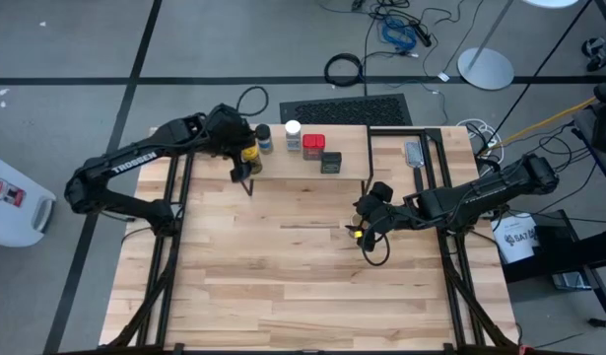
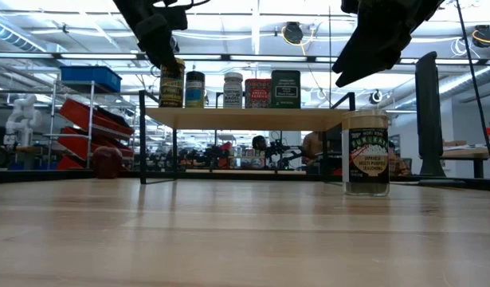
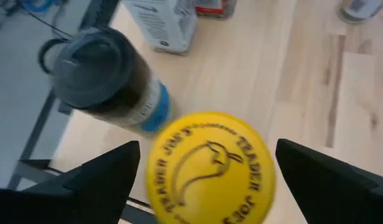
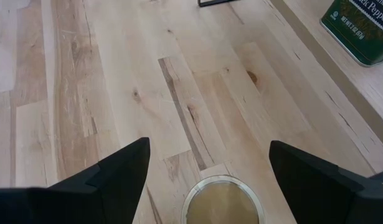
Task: Shelf spices
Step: Remove the yellow seasoning bottle from the shelf
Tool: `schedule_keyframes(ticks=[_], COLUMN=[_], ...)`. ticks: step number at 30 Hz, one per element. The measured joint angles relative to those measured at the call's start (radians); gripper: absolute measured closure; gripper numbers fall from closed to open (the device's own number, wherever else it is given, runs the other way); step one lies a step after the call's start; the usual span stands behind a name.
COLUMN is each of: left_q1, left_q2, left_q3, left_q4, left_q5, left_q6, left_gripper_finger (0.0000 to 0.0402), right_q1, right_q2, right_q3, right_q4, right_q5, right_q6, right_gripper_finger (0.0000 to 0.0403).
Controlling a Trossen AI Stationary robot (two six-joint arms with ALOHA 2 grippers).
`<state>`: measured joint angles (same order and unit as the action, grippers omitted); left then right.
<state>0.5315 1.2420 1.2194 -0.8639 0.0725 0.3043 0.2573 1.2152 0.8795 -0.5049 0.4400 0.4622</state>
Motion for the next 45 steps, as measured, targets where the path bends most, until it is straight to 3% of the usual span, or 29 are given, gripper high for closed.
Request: schedule_keyframes(ticks=[21, 27, 31, 45], left_q1=[-0.002, -0.002, -0.003, -0.141], left_q2=[-0.035, -0.057, -0.072, -0.093], left_q3=[0.0, 0.0, 0.0, 0.0], left_q4=[-0.039, -0.039, -0.037, 0.007], left_q5=[0.031, 0.038, 0.095, 0.142], left_q6=[-0.001, -0.01, -0.035, -0.13], left_gripper_finger=[0.0166, 0.0168, 0.0168, 0.0168], right_q1=[0.0, 0.0, 0.0, 0.0], right_q2=[0.0, 0.0, 0.0, 0.008], right_q3=[0.0, 0.0, 0.0, 0.0], right_q4=[0.0, 0.008, 0.048, 0.401], right_q5=[0.0, 0.0, 0.002, 0.002], right_q6=[-0.003, -0.003, -0.013, -0.196], right_gripper_finger=[0.0085, 0.0085, 0.0085, 0.0085])
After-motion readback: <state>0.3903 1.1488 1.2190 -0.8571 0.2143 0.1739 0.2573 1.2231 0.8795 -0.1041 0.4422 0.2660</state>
